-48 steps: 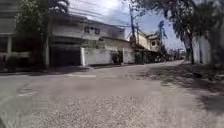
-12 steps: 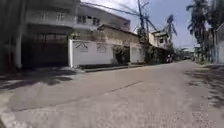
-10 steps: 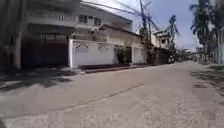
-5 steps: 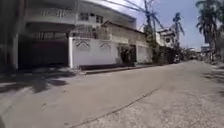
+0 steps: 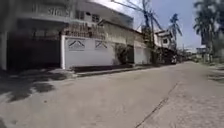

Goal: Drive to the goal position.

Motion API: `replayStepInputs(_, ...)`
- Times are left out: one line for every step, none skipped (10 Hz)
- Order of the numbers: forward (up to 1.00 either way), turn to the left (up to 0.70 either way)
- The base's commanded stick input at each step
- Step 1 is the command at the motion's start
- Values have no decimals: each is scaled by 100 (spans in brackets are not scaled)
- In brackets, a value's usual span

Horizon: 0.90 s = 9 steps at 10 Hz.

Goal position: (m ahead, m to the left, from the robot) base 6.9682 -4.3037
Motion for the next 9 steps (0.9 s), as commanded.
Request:
replayStepInputs(100,-2)
replayStepInputs(100,-2)
replayStepInputs(100,-2)
replayStepInputs(100,-2)
replayStepInputs(100,-3)
replayStepInputs(100,-4)
replayStepInputs(100,-27)
replayStepInputs(100,-40)
replayStepInputs(100,-40)
